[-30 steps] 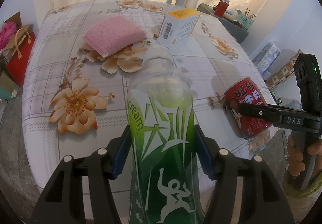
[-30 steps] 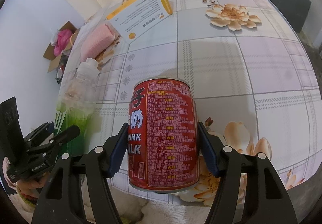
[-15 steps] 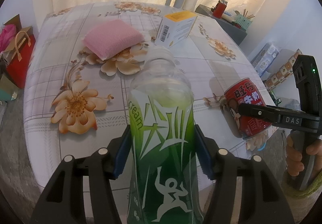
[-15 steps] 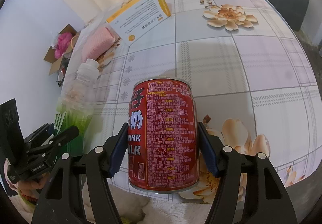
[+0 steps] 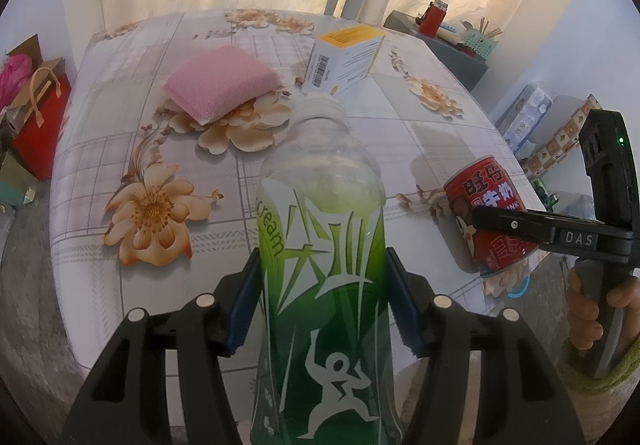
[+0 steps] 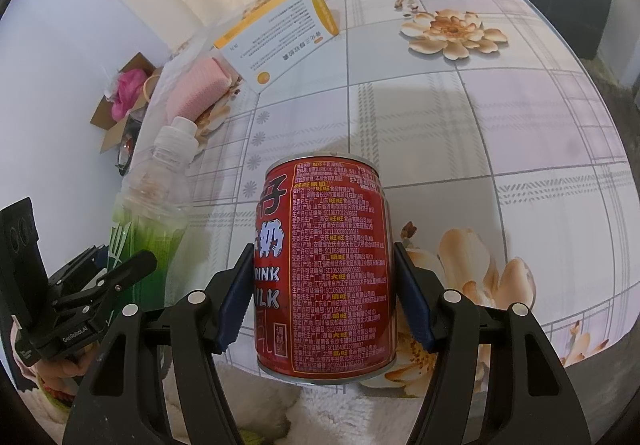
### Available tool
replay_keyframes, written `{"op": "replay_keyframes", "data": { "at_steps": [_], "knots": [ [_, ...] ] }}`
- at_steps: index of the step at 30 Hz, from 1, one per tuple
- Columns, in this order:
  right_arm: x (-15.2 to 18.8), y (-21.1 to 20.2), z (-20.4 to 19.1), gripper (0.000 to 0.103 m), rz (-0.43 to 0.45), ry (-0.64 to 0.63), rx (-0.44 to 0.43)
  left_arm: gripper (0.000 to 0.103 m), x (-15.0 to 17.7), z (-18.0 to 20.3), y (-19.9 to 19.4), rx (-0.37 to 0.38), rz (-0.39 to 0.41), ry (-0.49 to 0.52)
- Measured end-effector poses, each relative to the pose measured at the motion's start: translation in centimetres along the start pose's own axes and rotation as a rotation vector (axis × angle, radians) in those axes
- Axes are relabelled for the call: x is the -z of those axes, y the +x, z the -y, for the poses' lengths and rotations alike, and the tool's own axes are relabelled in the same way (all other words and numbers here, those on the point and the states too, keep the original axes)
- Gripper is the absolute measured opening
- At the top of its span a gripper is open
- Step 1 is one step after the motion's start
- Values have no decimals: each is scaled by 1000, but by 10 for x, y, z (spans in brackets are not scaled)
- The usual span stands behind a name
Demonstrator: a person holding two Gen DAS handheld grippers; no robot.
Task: Collect trash
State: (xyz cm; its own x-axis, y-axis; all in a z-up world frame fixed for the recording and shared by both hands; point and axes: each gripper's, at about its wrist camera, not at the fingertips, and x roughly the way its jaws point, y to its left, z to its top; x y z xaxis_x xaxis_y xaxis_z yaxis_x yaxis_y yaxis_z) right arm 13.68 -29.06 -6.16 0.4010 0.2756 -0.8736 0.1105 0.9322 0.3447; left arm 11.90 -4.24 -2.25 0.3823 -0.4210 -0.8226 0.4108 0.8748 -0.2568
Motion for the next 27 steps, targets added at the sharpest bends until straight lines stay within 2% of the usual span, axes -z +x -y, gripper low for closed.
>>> {"op": "replay_keyframes", "data": {
  "at_steps": [27],
  "knots": [
    [12, -18, 7, 62, 50, 19, -25, 56, 4, 16, -16, -6, 37, 48]
  ]
}}
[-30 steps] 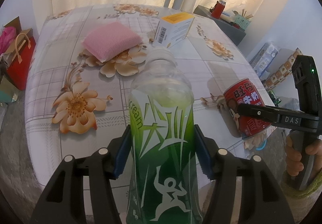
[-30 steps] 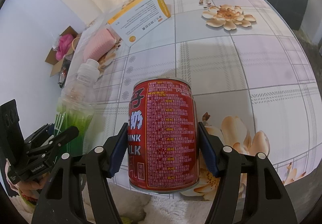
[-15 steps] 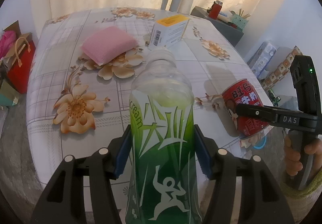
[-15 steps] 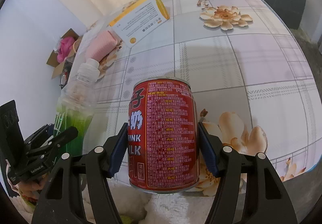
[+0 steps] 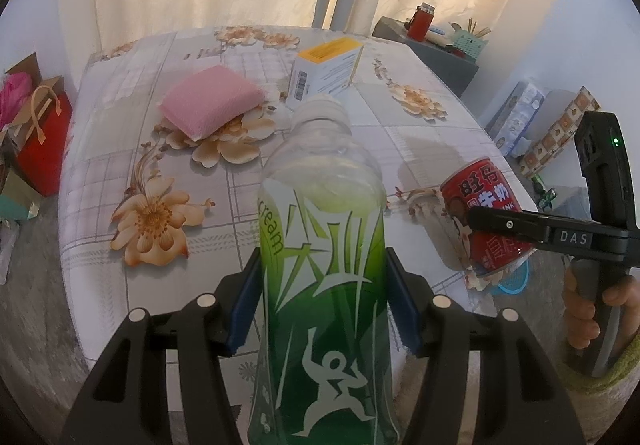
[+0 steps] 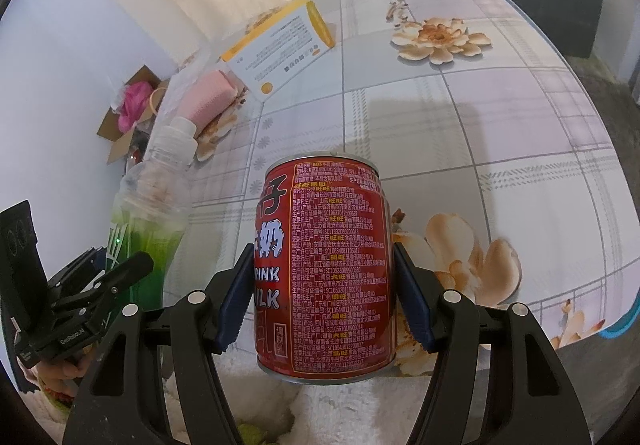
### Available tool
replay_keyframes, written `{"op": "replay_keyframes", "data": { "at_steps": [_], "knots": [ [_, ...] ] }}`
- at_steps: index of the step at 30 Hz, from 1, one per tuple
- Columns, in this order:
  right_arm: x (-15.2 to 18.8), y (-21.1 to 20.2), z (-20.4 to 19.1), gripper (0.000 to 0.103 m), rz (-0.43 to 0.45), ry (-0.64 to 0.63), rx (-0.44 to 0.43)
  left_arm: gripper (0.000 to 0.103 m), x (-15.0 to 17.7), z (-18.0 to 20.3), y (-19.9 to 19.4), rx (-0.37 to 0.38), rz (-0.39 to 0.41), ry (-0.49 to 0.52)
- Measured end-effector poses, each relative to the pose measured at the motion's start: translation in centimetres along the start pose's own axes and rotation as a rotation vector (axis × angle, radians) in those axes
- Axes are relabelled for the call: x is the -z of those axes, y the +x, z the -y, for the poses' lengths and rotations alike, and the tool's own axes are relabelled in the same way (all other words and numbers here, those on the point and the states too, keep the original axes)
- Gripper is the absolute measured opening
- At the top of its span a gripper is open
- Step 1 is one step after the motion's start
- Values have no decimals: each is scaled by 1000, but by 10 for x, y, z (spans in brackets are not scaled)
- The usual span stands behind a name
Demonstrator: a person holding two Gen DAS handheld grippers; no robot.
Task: Collect trash
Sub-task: 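Carry the bottle with the left tool while the right tool carries the can to the basket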
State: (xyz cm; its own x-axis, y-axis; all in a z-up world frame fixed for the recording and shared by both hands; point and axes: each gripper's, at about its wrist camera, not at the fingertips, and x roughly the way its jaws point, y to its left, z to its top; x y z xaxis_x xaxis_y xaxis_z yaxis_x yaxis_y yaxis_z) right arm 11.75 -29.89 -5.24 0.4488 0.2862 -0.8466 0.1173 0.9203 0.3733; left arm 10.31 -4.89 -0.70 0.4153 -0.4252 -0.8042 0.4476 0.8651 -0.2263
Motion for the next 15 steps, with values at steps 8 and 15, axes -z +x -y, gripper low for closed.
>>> {"op": "replay_keyframes", "data": {
  "at_steps": [8, 15],
  "knots": [
    [7, -12, 7, 62, 31, 25, -15, 56, 1, 10, -10, 0, 19, 24],
    [18, -29, 19, 62, 64, 58, -27, 56, 2, 22, -18, 6, 35, 53]
  ]
}}
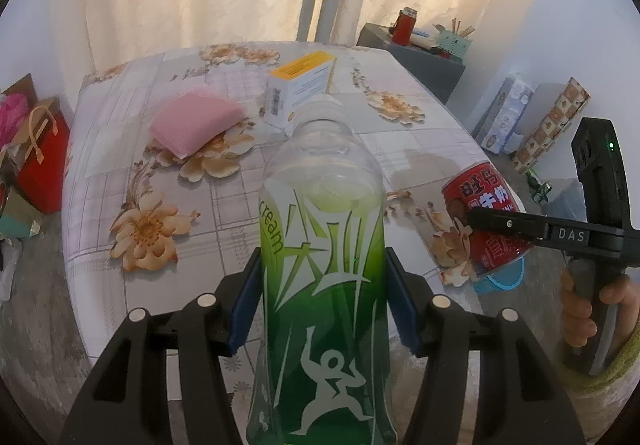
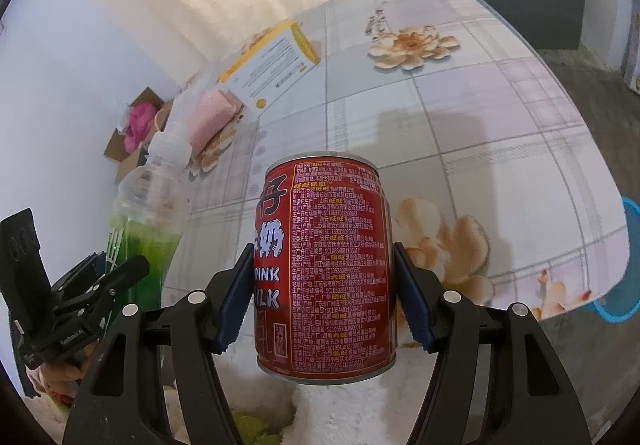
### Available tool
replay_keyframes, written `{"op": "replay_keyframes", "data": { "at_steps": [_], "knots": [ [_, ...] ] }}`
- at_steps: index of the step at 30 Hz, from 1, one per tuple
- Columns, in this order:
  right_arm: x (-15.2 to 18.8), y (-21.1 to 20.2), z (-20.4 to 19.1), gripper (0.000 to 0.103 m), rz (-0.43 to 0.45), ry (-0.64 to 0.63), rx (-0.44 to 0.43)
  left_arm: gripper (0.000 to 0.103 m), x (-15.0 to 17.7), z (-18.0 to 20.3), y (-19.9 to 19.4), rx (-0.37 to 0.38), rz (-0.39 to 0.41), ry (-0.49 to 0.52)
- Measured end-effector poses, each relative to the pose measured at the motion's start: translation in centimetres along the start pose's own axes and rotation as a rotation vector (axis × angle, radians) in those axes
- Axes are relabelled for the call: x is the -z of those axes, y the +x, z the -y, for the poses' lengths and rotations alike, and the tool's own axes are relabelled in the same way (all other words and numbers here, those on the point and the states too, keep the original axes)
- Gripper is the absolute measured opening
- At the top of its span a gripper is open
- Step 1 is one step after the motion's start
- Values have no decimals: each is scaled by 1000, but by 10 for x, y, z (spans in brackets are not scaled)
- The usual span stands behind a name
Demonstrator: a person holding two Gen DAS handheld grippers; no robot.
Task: Collect trash
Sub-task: 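Carry the bottle with the left tool while the right tool carries the can to the basket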
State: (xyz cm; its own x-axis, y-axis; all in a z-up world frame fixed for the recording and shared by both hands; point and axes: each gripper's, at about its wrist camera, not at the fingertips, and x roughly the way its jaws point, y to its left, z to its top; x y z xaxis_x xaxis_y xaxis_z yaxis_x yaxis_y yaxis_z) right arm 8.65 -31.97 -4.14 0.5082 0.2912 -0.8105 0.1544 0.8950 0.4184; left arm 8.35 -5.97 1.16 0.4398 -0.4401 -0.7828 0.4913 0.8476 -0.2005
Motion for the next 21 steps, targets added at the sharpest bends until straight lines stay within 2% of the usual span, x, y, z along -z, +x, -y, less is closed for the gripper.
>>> {"op": "replay_keyframes", "data": {
  "at_steps": [11, 18, 21],
  "knots": [
    [22, -37, 39, 62, 68, 100, -9, 56, 0, 32, -6, 34, 11, 53],
    [43, -69, 78, 62, 120, 205, -7, 56, -2, 56, -5, 100, 4, 82],
    [52, -91, 97, 62, 160, 250, 21, 56, -8, 71, -4, 133, 7, 114]
  ]
}}
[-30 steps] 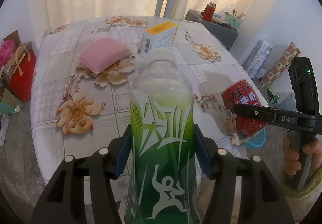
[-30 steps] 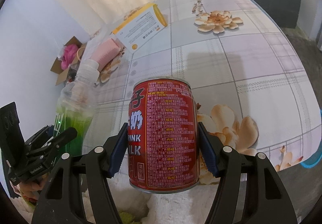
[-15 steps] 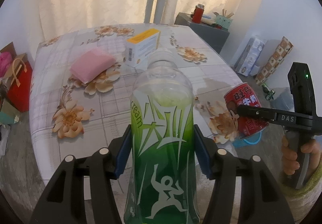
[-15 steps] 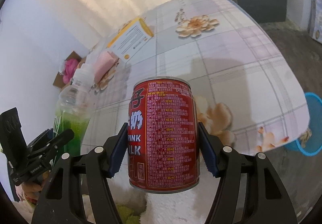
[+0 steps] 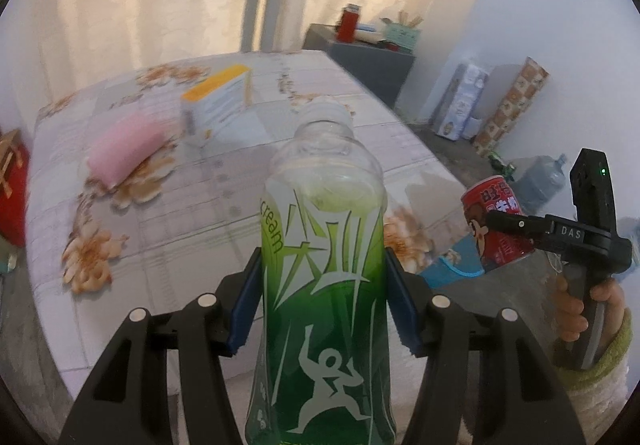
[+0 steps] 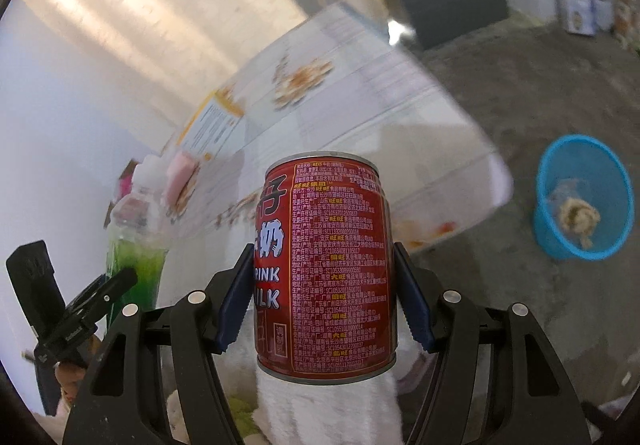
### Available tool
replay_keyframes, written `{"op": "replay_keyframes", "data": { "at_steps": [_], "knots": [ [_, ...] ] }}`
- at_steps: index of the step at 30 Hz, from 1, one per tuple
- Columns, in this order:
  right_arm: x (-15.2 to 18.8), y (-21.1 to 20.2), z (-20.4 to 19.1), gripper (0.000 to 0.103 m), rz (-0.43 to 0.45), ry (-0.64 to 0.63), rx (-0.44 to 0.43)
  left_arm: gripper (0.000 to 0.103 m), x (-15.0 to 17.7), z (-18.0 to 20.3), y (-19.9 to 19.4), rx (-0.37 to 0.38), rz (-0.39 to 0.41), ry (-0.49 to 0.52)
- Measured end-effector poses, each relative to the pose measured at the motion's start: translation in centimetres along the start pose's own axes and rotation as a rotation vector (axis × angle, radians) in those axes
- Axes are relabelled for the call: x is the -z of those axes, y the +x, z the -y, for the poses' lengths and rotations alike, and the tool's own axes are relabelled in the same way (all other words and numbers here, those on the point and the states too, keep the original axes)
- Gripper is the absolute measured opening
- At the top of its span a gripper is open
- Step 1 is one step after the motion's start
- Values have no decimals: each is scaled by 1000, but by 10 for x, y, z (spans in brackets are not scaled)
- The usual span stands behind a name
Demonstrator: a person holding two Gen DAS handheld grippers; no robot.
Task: Collect trash
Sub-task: 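Carry the bottle with the left tool while the right tool carries the can to the basket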
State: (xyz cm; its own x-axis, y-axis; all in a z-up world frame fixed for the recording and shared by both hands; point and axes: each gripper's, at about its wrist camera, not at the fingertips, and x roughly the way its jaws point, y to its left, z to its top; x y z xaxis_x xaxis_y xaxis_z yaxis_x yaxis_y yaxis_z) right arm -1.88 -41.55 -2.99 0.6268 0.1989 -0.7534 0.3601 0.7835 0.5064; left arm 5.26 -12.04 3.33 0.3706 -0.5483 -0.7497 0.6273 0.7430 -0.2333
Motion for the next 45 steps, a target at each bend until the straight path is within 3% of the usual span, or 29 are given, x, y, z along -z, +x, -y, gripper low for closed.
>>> {"op": "replay_keyframes", "data": {
  "at_steps": [7, 14, 22, 28, 33, 39, 45],
  "knots": [
    [3, -69, 63, 62, 153, 131, 74, 56, -25, 47, 14, 105, -7, 100],
    [15, -111, 131, 62, 242, 259, 153, 56, -55, 113, 39, 198, -24, 210],
    [32, -114, 198, 62, 273, 402, 183, 56, -76, 203, 91, 292, -93, 321],
    [37, -104, 241, 62, 260, 486, 183, 56, -80, 271, 159, 346, -220, 319],
    [38, -88, 267, 62, 233, 540, 180, 56, -68, 319, 226, 336, -367, 324],
    [32, -61, 302, 62, 183, 595, 178, 56, -52, 358, 326, 266, -553, 281],
    [19, -31, 337, 62, 129, 647, 184, 56, -39, 382, 408, 147, -634, 299]
  ]
}}
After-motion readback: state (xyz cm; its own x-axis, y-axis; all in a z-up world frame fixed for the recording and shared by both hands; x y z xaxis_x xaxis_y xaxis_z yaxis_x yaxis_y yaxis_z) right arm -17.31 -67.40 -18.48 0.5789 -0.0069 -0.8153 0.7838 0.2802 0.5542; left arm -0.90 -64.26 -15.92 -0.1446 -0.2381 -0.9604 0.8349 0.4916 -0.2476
